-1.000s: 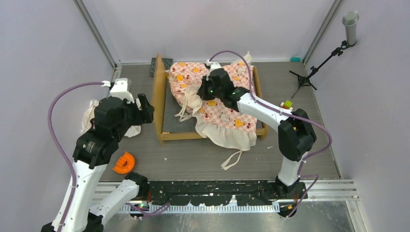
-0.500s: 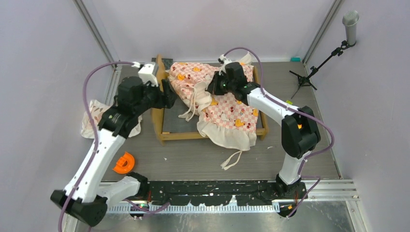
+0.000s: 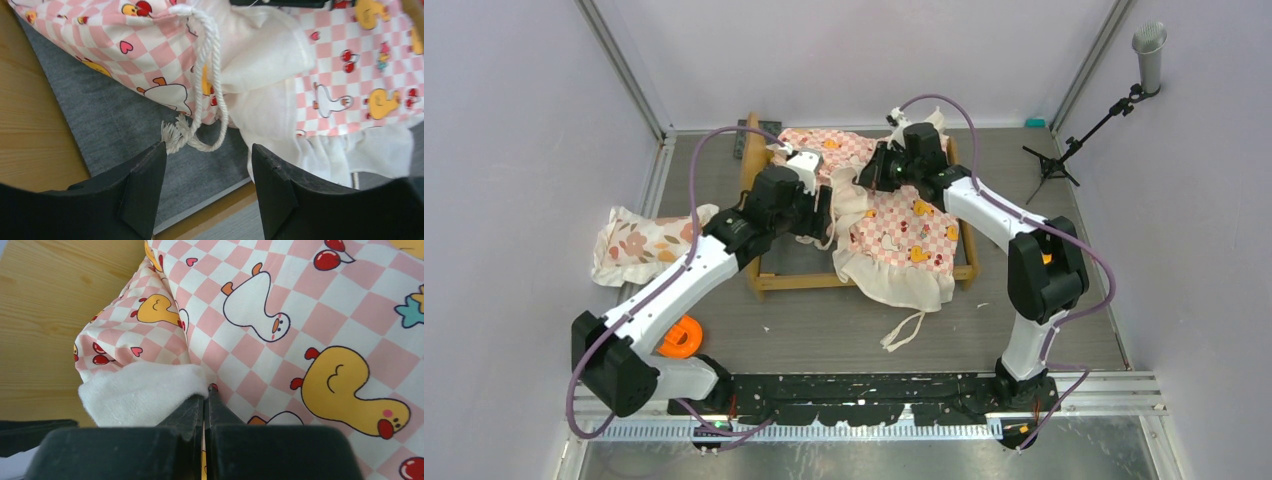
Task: Set up the pet bed
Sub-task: Cross the ropes on the bed frame.
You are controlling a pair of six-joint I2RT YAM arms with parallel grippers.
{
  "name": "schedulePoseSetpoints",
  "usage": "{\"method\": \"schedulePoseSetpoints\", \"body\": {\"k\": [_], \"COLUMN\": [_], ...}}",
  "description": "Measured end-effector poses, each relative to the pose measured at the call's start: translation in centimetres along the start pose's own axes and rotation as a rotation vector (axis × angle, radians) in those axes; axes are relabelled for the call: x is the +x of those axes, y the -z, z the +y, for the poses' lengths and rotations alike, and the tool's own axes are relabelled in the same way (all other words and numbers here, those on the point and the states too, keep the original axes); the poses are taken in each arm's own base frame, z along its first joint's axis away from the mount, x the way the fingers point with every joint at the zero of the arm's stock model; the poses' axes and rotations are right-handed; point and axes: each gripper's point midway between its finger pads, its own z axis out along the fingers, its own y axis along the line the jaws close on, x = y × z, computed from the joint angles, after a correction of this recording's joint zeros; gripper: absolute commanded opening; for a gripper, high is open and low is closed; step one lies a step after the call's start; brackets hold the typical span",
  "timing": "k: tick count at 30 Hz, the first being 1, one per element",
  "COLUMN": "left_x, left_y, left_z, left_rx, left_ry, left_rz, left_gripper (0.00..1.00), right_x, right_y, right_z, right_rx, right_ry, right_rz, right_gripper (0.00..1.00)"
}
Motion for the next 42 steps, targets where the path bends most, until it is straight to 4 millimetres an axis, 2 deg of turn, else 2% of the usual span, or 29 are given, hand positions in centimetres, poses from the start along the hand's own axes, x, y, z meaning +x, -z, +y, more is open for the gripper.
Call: {"method": "schedulePoseSetpoints", "body": {"k": [4, 7, 16, 23, 25, 33, 42], "left_x": [2.4, 3.4, 2.8, 4.3, 4.8, 5.5, 6.3], "left_y": [-2.6, -3.8, -5.4, -7.3, -7.6, -8.5, -8.0], "left_z": [0.7, 0.8, 1.5, 1.6, 1.7, 1.8, 2.1], "left_rx": [-0.039, -0.054, -0.115, -0.128, -0.132, -0.141, -0.161], "left_ry": [-0.011, -0.017, -0.019, -0.023, -0.024, -0.020, -0.011], "left_rz": [0.060, 0.077, 0.020, 0.060, 0.071, 0.089, 0.133], "left_gripper": [0.70, 0.72, 0.73, 0.72, 0.68, 0.38, 0.10], "right_x": [0.5, 0.7, 0.6, 0.7, 0.8, 1.0, 0.9], "right_y": [-0.3, -0.4, -0.3, -0.3, -0.4, -0.6, -0.6], "right_z": [-0.1, -0.2, 0.0, 0.1, 0.0, -0.2, -0.1], "right_rx": [-0.011, -0.016, -0.030, -0.039, -0.040, -0.038, -0.039], "right_ry": [-0.011, -0.018, -0.023, -0.022, -0.024, -0.027, -0.025], "right_rz": [0.019, 0.027, 0.031, 0.034, 0.038, 0.045, 0.043], "right_gripper": [0.01, 0.01, 0.01, 0.01, 0.01, 0.01, 0.01]}}
